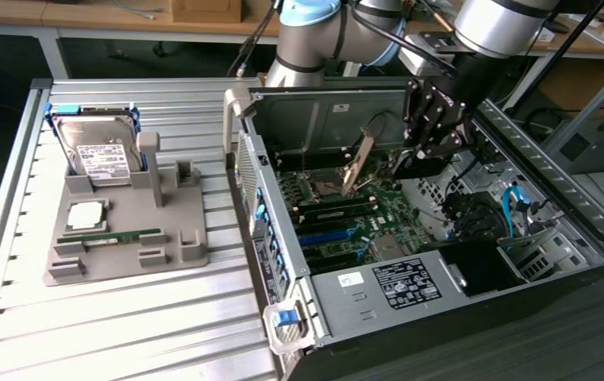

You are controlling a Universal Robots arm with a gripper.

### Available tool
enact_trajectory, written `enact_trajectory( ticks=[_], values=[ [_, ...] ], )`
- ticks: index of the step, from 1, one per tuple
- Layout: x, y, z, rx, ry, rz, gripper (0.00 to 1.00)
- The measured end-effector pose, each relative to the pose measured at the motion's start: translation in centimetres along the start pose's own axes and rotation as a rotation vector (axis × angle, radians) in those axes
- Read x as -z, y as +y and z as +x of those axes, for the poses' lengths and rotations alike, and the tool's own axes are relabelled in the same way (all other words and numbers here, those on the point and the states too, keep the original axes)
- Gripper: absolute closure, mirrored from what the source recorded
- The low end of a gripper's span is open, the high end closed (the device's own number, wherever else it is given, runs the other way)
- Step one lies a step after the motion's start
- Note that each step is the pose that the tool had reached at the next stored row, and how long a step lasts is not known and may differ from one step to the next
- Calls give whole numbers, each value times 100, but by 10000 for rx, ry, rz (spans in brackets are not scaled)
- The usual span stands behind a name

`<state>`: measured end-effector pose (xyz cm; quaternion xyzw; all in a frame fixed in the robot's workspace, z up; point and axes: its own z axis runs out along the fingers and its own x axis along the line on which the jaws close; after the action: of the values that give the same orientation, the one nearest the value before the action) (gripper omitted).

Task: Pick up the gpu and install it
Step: 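Insert the gpu into the slot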

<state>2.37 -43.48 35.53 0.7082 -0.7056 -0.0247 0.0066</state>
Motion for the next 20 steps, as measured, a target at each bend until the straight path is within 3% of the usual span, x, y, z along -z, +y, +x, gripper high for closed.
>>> enact_trajectory(
  ticks=[8,20],
  values=[
    [-32,14,1,-1,0,0,73],
    [-119,109,4,1,1,0,73]
  ],
)
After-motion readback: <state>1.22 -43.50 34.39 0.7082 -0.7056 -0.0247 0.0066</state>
